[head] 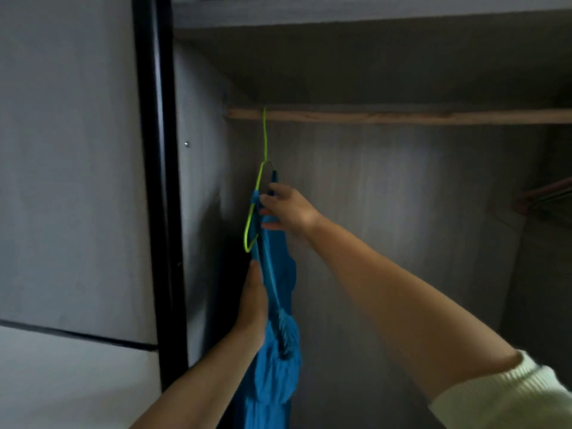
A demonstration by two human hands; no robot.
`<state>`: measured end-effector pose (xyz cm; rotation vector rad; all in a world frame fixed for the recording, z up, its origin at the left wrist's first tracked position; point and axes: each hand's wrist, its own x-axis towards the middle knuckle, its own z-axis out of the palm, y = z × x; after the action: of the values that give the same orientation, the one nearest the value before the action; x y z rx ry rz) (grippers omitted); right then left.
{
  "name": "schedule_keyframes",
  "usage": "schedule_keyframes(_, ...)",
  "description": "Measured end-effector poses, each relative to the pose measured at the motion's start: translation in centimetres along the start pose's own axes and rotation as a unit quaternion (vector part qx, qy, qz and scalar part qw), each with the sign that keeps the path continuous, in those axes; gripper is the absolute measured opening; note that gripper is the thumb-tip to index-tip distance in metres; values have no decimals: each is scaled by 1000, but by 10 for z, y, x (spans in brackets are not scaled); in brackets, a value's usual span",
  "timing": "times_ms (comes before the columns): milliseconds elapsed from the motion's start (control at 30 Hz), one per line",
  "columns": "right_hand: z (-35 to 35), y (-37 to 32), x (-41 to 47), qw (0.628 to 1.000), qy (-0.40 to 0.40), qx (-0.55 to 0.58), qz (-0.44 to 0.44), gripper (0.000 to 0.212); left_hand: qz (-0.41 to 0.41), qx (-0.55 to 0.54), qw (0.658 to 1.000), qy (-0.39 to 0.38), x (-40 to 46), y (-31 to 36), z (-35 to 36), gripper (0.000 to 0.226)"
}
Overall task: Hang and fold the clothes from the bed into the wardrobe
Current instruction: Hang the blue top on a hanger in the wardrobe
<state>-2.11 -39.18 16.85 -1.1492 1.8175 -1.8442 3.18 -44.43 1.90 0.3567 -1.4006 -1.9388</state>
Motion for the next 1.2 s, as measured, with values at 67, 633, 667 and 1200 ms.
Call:
schedule_keyframes(67,-25,6,-22,999,-16,-26,10,54,14,8,1000,12,4,-6,-10,48)
schedule_keyframes(633,-286,40,-300,813,222,-511,167,30,281,239,882,-293,-153,-68,253,50)
schedule_keyframes(667,-299,45,-326,793,231,-531,188,30,261,242,872,-335,-171,-77,271,48)
schedule_keyframes(1200,-260,70,-674,574,474,-443,499,26,226,166,624,-729,-455,-162,365,22)
